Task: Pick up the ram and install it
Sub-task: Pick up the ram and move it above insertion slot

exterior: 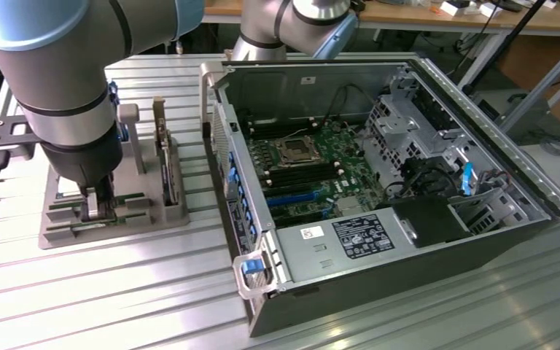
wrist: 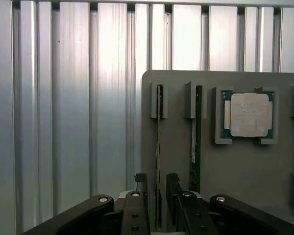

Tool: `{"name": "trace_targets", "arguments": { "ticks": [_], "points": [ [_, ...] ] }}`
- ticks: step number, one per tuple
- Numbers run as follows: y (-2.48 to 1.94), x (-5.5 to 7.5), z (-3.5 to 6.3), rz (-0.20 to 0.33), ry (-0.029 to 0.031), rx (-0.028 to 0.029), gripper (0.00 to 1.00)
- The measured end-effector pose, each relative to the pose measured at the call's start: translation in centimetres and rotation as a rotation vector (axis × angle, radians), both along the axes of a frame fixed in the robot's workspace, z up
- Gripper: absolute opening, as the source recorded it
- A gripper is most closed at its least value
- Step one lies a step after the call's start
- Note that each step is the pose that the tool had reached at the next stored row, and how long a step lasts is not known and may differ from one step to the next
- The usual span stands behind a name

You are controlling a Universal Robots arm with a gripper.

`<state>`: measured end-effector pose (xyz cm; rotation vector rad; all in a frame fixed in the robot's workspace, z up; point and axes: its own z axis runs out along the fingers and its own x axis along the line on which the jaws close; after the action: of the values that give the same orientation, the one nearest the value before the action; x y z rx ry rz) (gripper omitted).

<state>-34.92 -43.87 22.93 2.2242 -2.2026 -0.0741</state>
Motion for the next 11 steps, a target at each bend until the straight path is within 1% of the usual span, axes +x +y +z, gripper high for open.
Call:
{"name": "trace_targets", "arguments": {
  "ticks": [4, 11],
  "points": [
    [0.0, 0.0, -0.2, 0.0, 0.0, -0.0001, 0.3],
    [-0.04, -0.02, -0.9, 0.0, 0.0001, -0.0001, 0.3]
  ]
}}
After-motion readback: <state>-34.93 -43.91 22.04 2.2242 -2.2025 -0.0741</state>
